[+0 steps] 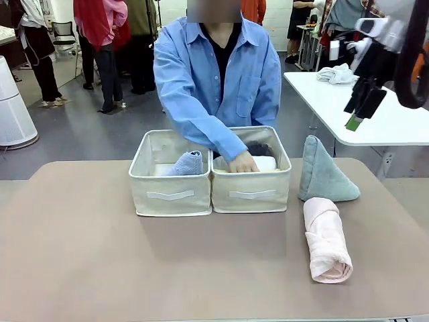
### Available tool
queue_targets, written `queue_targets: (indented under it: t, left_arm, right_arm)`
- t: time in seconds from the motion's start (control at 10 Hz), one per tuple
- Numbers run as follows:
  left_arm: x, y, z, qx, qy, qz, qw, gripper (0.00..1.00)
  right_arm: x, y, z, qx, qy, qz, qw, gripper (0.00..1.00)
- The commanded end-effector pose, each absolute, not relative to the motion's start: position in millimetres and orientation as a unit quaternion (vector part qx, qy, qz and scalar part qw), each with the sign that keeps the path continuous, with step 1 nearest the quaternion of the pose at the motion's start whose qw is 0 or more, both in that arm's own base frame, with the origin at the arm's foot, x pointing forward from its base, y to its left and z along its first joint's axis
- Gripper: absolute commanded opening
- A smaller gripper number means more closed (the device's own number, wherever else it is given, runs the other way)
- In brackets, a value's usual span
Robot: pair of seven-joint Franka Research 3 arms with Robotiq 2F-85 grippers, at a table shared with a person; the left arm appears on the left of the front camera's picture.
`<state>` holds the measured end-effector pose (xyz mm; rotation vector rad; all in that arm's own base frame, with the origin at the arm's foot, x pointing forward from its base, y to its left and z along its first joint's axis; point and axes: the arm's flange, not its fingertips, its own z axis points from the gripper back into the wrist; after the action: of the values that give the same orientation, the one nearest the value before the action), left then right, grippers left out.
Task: Sort the towels based on their folding style.
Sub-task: Pick up another triangle-folded towel from the table and place it in the left Fabric basket.
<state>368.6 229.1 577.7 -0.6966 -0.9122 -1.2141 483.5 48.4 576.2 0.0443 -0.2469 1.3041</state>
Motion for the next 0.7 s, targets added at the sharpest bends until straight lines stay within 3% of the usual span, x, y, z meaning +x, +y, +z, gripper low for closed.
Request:
queue_targets:
  t: [0.0,0.3,0.6]
  left_arm:
    - [366.1,227.7,578.4,-0.313,-0.416,-0.535,0.666,1.00]
    - [366.1,227.7,578.4,-0.313,-0.416,-0.535,0.666,1.00]
    - [366.1,227.7,578.4,-0.313,-0.416,-0.535,0.666,1.00]
  right_arm:
    - [508.4,77.0,548.6,-0.058,-0.118,0.666,0.734,1.00]
    - [554.0,96.3,507.6,-0.041,-0.073,0.743,0.664,1.00]
    - [581.6,94.0,493.4,0.002,-0.055,0.751,0.658,1.00]
